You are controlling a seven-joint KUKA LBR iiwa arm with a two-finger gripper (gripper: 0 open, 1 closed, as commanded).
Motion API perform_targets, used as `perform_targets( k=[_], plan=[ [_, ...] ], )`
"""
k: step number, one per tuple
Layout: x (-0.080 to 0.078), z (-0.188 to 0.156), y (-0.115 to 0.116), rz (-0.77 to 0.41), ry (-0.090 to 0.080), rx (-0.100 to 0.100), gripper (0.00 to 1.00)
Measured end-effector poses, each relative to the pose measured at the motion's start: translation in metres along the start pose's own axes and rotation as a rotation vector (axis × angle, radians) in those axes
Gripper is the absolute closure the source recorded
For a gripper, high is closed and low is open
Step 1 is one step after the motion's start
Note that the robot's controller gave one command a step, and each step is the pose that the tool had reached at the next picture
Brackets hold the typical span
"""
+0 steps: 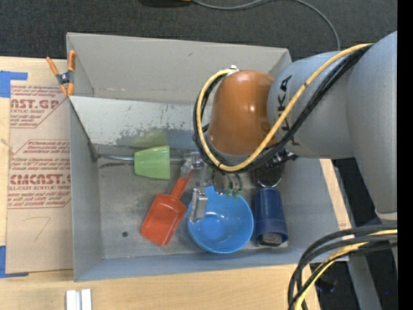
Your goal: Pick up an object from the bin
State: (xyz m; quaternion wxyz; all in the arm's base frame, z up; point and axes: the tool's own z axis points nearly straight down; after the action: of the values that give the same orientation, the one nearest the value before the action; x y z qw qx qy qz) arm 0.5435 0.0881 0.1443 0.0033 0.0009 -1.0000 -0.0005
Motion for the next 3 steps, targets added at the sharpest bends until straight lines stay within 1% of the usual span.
perform_targets(
  k=[1,2,3],
  plan=[
    [-0.002,-0.005,-0.001,0.002,-0.007,-0.001,0.0],
    [-0.05,0.04,0.008,-0.519,-0.01,0.0,0.0],
    [-0.044,0.003,0.014,-0.668,-0.013,0.001,0.0]
  ],
)
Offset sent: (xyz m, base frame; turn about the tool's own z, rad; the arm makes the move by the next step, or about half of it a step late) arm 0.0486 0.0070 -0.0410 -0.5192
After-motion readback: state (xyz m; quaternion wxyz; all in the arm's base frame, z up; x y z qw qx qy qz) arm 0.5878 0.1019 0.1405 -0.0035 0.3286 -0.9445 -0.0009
